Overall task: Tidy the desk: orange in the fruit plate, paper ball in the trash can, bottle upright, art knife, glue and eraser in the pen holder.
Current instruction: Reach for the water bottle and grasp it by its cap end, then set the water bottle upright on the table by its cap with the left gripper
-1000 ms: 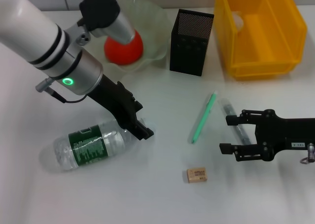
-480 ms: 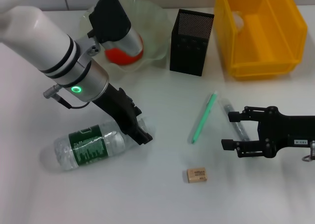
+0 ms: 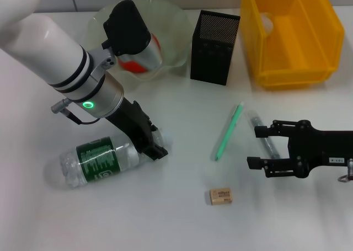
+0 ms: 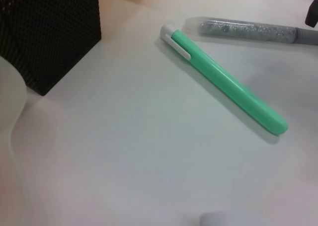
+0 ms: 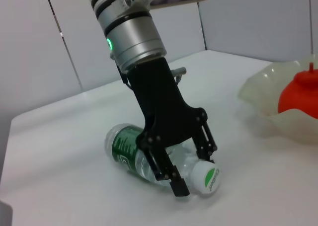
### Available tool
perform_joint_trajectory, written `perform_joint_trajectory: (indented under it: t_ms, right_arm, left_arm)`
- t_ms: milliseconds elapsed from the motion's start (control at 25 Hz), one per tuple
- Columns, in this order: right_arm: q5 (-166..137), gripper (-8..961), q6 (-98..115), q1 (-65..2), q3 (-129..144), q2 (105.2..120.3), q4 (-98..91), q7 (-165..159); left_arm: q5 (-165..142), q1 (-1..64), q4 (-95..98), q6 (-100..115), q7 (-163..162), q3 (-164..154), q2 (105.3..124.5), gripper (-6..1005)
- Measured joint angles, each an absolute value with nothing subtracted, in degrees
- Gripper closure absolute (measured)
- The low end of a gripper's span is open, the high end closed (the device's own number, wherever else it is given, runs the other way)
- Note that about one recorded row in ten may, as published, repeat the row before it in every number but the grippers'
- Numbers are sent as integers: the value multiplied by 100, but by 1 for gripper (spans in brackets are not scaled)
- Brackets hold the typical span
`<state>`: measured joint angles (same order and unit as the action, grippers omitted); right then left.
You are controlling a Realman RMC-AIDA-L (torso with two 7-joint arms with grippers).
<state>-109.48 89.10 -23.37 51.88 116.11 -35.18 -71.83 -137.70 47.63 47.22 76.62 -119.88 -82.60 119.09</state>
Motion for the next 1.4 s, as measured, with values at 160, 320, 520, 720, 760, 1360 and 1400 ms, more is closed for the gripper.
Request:
perform_joint_trajectory:
  t_ms: [160,320,520,720,760,1360,1400]
  right_arm:
    - [-10948,165,8921,-2337,5078,11611,-3515,-7187]
    - [-10948,166,8922,-2338,5064,11618,-3524,-7188]
    - [-10950,166,8929,-2348,5065,11635,-3544,-7189]
    - [-10951,167,8931,-2368,5068,11644,-3547,-7189]
    - [-10951,167,8930,-2379,5069,11646,-3545,-7189]
    - [-10948,169,8930,-2417,5062,11673,-3526,-7189]
    - [-10948,169,8930,-2417,5062,11673,-3526,-7189]
  left_arm:
    - [-13771,4763,4729,7669,-11990,-8263,11909,472]
    - [-13791,4763,4747,7664,-12040,-8258,11909,520]
    - [-13780,4745,4800,7680,-12051,-8144,11899,556]
    - [-13503,4565,5087,7900,-11916,-7596,11855,556]
    - [-13450,4520,5162,7957,-11868,-7455,11852,556]
    - [-12735,4074,5420,8937,-10891,-5339,11806,556]
    - [-12735,4074,5420,8937,-10891,-5339,11806,556]
